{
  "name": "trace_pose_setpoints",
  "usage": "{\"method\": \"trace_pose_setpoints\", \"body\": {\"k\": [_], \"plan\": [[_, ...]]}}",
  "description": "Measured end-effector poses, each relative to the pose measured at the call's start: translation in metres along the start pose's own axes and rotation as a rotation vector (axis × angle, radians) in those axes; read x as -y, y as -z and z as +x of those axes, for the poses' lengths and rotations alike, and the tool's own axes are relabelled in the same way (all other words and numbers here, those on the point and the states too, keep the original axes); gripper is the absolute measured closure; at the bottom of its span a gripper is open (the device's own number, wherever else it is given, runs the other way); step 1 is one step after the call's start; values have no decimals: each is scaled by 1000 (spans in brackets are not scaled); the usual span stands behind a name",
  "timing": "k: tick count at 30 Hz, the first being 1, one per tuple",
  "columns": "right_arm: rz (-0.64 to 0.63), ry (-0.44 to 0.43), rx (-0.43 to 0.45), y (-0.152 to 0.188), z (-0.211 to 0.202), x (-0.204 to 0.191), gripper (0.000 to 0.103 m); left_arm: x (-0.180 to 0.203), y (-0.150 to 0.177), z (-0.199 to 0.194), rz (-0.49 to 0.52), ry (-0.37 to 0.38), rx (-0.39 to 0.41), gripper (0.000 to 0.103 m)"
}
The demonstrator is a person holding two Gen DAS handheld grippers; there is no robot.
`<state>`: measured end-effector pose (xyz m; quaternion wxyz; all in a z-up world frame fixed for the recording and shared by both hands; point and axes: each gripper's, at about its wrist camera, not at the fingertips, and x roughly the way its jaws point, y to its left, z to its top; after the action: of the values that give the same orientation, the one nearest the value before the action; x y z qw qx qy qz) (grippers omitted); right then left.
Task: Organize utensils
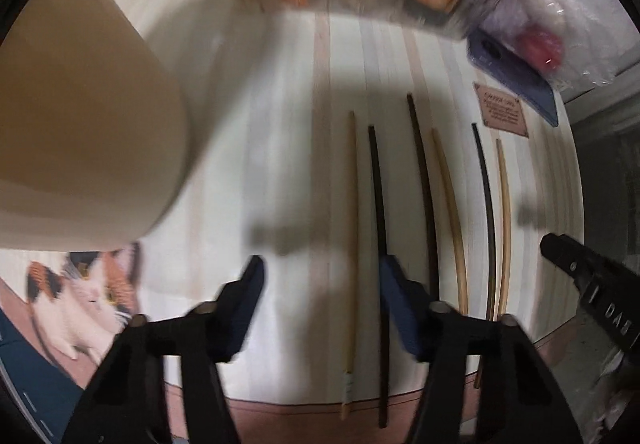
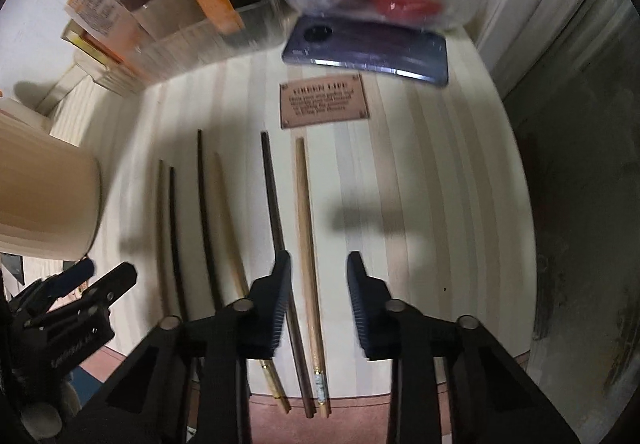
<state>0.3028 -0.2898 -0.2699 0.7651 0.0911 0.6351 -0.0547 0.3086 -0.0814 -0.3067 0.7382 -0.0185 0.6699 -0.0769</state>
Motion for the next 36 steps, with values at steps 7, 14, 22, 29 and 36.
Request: {"method": "trace_pose_setpoints", "body": {"k": [7, 14, 22, 29, 36], "plan": [[-5, -9, -78, -4, 29, 1, 79, 3, -7, 12, 13, -19, -21, 95], [-27, -13, -136, -1, 52, -2, 82, 2, -2, 10, 27, -64, -24, 103], [-37, 30, -141, 10, 51, 6, 96, -27, 25, -9, -39, 15, -38, 103], [3, 25, -154, 21, 51, 25, 96, -32, 22, -23, -78, 182, -31, 97], [20, 34, -157, 22, 52, 29, 96, -13, 16, -14, -14, 128, -32, 96]]}}
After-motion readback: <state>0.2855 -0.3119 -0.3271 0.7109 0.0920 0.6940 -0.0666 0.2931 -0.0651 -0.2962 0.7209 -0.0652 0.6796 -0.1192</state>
